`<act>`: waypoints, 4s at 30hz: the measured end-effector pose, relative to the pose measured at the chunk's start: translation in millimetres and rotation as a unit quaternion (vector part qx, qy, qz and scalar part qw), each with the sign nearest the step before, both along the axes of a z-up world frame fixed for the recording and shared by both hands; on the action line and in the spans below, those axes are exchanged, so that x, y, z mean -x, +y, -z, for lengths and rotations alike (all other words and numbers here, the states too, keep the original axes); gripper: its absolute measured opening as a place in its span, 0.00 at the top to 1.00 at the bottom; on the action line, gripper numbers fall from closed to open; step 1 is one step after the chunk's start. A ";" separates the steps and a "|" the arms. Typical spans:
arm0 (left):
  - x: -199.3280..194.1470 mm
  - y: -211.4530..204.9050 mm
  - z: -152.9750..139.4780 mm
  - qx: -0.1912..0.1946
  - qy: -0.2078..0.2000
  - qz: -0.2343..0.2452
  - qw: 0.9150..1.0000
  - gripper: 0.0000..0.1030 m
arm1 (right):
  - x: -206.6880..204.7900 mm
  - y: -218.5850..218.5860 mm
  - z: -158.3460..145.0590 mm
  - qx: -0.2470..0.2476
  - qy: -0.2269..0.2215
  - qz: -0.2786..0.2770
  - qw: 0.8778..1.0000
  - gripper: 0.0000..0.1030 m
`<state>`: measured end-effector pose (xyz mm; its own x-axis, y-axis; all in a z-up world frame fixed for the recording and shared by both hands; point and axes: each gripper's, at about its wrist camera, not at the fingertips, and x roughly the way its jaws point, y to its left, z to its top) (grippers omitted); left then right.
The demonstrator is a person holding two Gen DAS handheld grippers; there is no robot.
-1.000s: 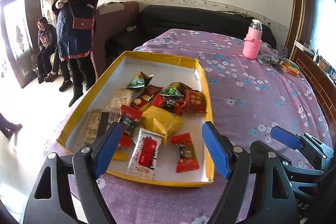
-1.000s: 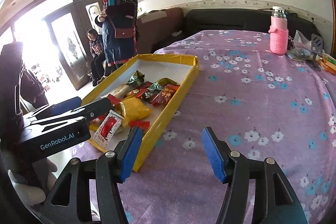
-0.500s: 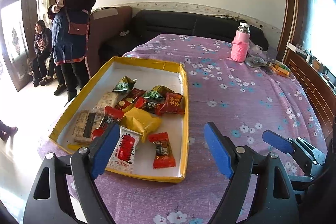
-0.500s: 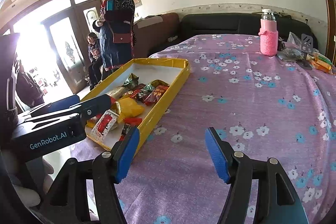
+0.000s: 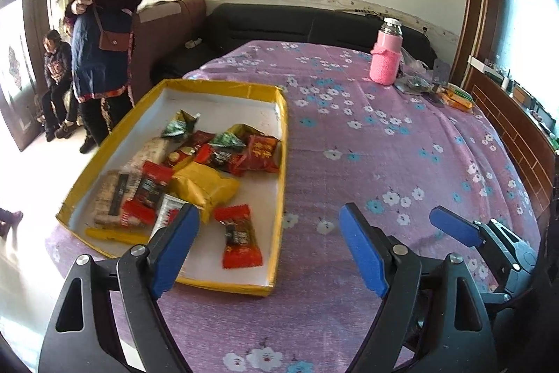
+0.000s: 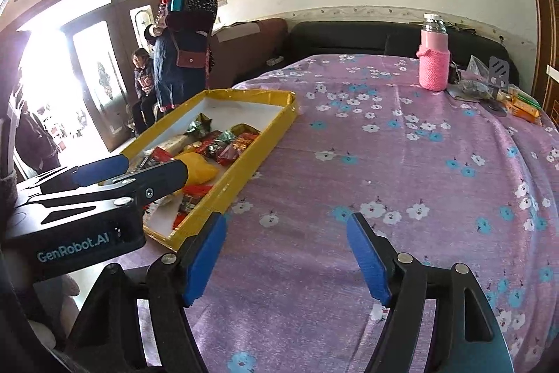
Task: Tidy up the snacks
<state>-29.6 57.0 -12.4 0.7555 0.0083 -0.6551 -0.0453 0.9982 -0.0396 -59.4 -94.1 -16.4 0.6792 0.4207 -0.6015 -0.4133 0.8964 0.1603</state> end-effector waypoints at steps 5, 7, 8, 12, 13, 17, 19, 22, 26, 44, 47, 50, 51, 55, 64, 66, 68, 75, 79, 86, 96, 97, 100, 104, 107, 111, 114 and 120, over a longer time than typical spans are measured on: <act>0.8 -7.1 -0.6 0.019 -0.011 0.010 1.000 0.19 | -4.8 -13.4 6.1 -0.004 0.007 0.017 1.000 0.29; 4.7 -8.4 -6.8 0.019 -0.035 0.006 0.999 0.19 | -7.6 -18.2 7.5 -0.007 0.010 0.022 1.000 0.29; 8.1 -9.3 -11.5 0.013 -0.052 0.000 0.999 0.19 | -8.5 -20.6 8.1 -0.009 0.011 0.024 1.000 0.29; 20.0 -11.5 -27.4 -0.010 -0.111 -0.020 0.994 0.15 | -8.4 -21.4 6.8 -0.006 0.003 0.024 1.000 0.29; 21.7 -11.1 -30.1 -0.012 -0.121 -0.022 0.992 0.13 | -7.8 -20.5 6.2 -0.006 0.000 0.022 1.000 0.29; 19.7 -9.9 -32.4 -0.012 -0.125 -0.021 0.992 0.13 | -5.8 -14.6 3.8 0.004 -0.012 0.017 1.000 0.29; 16.6 -9.4 -29.7 -0.010 -0.116 -0.019 0.993 0.13 | -4.0 -12.8 2.3 0.009 -0.019 0.016 1.000 0.28; 14.1 -9.9 -26.0 -0.007 -0.105 -0.016 0.994 0.13 | -2.1 -10.6 0.7 0.016 -0.025 0.016 0.999 0.27; 11.9 -10.1 -22.6 -0.007 -0.096 -0.012 0.995 0.12 | -3.3 -9.0 0.4 0.018 -0.023 0.014 0.999 0.26; 5.7 -20.2 -8.4 0.001 -0.057 0.003 0.998 0.13 | -0.2 -19.2 -7.5 0.104 -0.049 0.082 0.990 0.25; 4.8 -37.1 -3.3 -0.005 -0.049 0.025 0.998 0.13 | 11.8 -31.4 -19.3 0.137 -0.081 0.120 0.980 0.21; 7.4 -54.8 -2.3 -0.007 -0.051 0.047 0.998 0.12 | 21.9 -41.8 -28.0 0.171 -0.109 0.153 0.967 0.17; 7.8 -59.0 -3.3 -0.009 -0.052 0.051 0.997 0.12 | 23.7 -43.8 -29.0 0.183 -0.116 0.158 0.963 0.17; 9.3 -67.2 -6.9 -0.017 -0.055 0.057 0.997 0.12 | 24.9 -53.1 -30.3 0.187 -0.117 0.163 0.962 0.17; 8.6 -74.8 -9.8 -0.022 -0.057 0.059 0.996 0.12 | 20.9 -69.6 -24.5 0.164 -0.095 0.163 0.968 0.17; 8.5 -76.7 -9.9 -0.023 -0.056 0.060 0.996 0.12 | 19.8 -71.6 -22.7 0.162 -0.092 0.164 0.969 0.17; 8.2 -77.3 -9.7 -0.023 -0.056 0.060 0.996 0.12 | 17.8 -73.4 -21.0 0.159 -0.087 0.165 0.969 0.17; 7.6 -74.6 -9.6 -0.021 -0.055 0.053 0.997 0.12 | 15.2 -75.8 -18.6 0.154 -0.078 0.164 0.971 0.17; 4.1 -68.9 -7.3 -0.024 -0.048 0.038 0.998 0.12 | 13.4 -75.1 -17.4 0.152 -0.073 0.162 0.972 0.17; -1.6 -50.9 -1.8 -0.013 -0.030 0.010 0.999 0.12 | 10.1 -67.6 -14.6 0.146 -0.062 0.151 0.976 0.16; -4.3 -33.2 5.0 0.005 -0.014 0.000 1.000 0.12 | 11.1 -47.0 -13.0 0.158 -0.057 0.130 0.977 0.16; -4.9 -31.5 5.1 0.007 -0.013 -0.001 1.000 0.12 | 11.3 -45.0 -12.7 0.159 -0.057 0.127 0.977 0.16; -5.0 -27.8 5.8 0.012 -0.011 -0.002 1.000 0.12 | 11.4 -40.6 -12.4 0.162 -0.056 0.123 0.977 0.16; -6.0 -25.1 7.3 0.016 -0.007 -0.004 1.000 0.12 | 11.4 -37.0 -12.2 0.163 -0.056 0.118 0.978 0.16; -6.6 -23.9 8.1 0.018 -0.006 -0.004 1.000 0.12 | 11.1 -35.6 -11.3 0.164 -0.054 0.116 0.978 0.16; -6.4 -23.8 8.0 0.014 -0.009 -0.006 1.000 0.12 | 9.9 -36.1 -10.2 0.161 -0.051 0.116 0.979 0.16; -1.5 -23.5 2.6 -0.002 -0.033 -0.019 0.999 0.12 | 10.3 -37.6 -10.4 0.154 -0.052 0.115 0.980 0.16; 8.6 -19.5 -17.2 0.003 -0.059 -0.004 0.998 0.12 | 21.2 -34.2 -19.9 0.123 -0.081 0.086 0.985 0.16</act>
